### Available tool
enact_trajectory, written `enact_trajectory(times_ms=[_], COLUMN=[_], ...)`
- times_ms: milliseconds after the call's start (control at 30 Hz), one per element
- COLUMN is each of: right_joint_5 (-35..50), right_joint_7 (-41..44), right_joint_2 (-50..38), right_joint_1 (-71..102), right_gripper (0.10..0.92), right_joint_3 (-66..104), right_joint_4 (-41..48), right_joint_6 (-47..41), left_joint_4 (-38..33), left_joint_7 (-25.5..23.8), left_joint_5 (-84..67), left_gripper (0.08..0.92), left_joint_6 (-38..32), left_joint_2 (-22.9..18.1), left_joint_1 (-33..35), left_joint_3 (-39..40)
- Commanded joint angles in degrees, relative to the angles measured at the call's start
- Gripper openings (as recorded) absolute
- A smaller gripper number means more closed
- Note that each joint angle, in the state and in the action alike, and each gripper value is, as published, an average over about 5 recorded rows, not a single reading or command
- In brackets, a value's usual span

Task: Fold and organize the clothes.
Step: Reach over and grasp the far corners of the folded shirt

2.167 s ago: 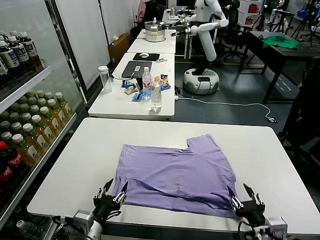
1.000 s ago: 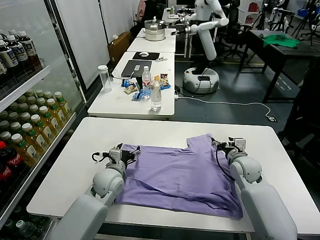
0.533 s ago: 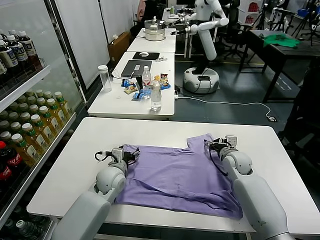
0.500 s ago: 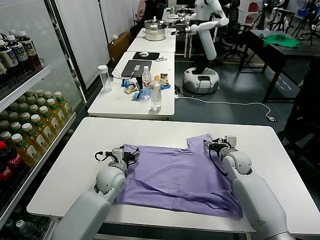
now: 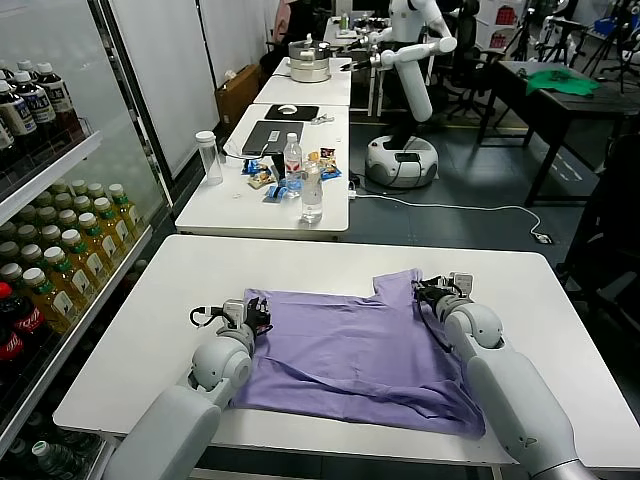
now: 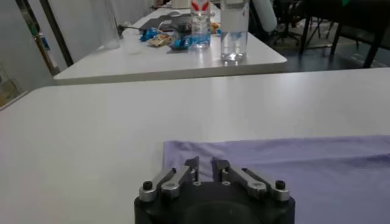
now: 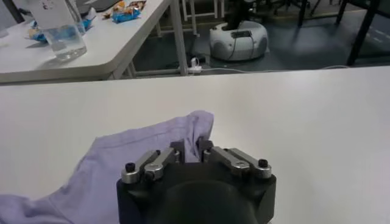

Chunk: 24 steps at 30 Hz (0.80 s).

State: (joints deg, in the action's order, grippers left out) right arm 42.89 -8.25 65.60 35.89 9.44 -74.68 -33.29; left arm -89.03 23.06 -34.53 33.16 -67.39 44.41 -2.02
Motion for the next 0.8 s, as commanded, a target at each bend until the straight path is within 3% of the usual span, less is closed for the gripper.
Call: enact_trajectory(times_ms=[33,167,333,500,800], right_joint_5=[1.9,1.7,1.0,0.4,-0.1], right_joint_7=[0.3,0.5,0.7,0.9,1.2], right_joint_2=[-0.4,-0.7,-1.6,-2.0,-1.7], right_joint_1=[0.5,1.3,1.8,2.2,2.7], right_gripper=[0.125,0.111,0.111,0.111,0.111], right_joint_3=[-0.3,0.2,0.7,1.0,1.0], right_joint_4=[-0.8,-3.0,-4.8,-5.1,-5.4], right_joint_6=[-0.1,0.0,0.0,0.0,0.1], left_joint_4=[-0.1,-1.6,-5.9,-5.8,0.3], left_joint_7=[-0.3,-0.6,-0.4,-0.3,-0.6], left_joint_5=[-0.6,-0.6,2.9,4.7,2.9], left_gripper=[0.17,0.093,0.085,0.091,0.329], left_joint_6=[-0.3,-2.2,-4.7,-2.6,0.3], left_joint_2=[0.1,0.4,1.8,3.6,2.6], left_joint_1=[0.3,0.8,2.1,2.1,-0.3], left_joint_3=[0.0,-0.6,-1.9,-2.6,-1.0])
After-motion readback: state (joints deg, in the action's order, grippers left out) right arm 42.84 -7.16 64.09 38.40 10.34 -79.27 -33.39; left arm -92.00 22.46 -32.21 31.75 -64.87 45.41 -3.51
